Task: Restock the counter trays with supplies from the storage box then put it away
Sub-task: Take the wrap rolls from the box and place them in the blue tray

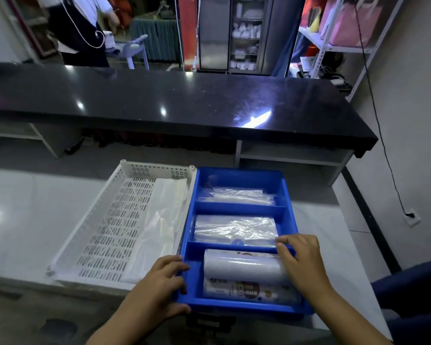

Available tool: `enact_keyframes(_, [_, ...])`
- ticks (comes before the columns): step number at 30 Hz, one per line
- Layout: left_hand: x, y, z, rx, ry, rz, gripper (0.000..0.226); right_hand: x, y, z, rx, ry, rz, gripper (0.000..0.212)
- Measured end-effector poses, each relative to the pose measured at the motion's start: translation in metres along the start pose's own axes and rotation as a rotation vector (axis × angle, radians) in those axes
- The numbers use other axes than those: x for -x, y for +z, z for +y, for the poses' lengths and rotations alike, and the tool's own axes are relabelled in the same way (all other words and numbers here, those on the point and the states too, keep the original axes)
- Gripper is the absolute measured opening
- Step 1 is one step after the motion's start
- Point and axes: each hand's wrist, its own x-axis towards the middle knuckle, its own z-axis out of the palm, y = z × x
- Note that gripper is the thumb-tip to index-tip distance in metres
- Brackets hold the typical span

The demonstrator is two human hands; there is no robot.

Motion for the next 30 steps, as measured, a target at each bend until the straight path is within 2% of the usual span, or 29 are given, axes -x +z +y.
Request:
enact_keyframes(7, [0.010, -0.001, 0.005, 0.121, -0.095, 0.066, 0.034, 0.005, 0.005, -0.005, -0.071, 0.014, 0.008, 0.010])
enact_keyframes(11, [0.014, -0.008, 0.015, 0.122, -0.176, 0.073, 0.028, 0.002, 0.000, -0.010, 0.077, -0.007, -0.003, 0.006])
enact_keyframes(15, [0.034, -0.024, 0.021, 0.109, -0.335, 0.186, 0.023, -0.006, 0.000, -0.035, 0.194, -0.263, -0.022, 0.011])
enact_keyframes(20, [0.080, -0.048, 0.020, 0.030, -0.532, 0.263, 0.021, 0.004, 0.027, -0.094, 0.212, -0.570, -0.152, 0.005])
enact_keyframes(30, [0.245, -0.081, -0.001, 0.048, -0.927, 0.338, 0.013, 0.079, 0.137, -0.225, 0.162, -0.859, -0.401, 0.012])
